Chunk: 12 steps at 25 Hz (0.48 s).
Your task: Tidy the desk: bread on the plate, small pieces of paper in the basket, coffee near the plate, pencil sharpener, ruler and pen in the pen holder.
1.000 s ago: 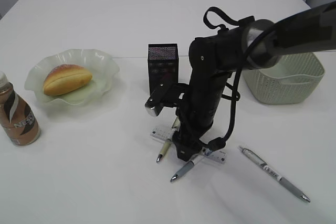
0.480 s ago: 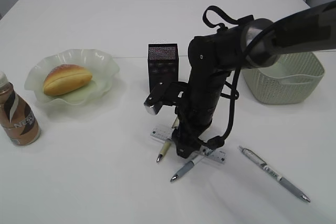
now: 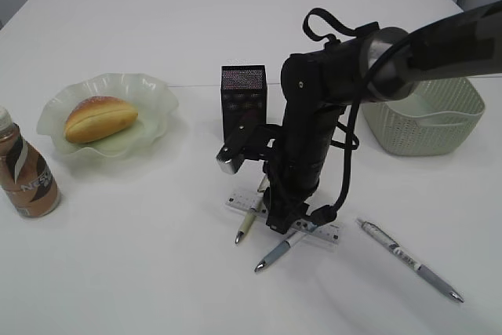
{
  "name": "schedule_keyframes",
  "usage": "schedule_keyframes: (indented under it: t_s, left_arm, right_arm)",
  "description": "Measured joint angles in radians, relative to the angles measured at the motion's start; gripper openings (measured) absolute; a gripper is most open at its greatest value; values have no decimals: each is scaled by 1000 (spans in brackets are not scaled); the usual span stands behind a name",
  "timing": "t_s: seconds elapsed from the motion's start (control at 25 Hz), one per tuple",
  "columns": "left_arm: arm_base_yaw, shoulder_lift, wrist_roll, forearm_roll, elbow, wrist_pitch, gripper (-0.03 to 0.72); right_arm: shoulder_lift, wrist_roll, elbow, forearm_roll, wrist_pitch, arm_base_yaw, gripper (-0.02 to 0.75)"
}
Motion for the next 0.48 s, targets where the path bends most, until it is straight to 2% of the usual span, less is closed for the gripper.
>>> schedule_keyframes:
  t_s: [0.48]
  left_arm:
    - [0,0,0,0,0,0,497]
  right_arm:
    - [2,4,-150,36,170,0,291]
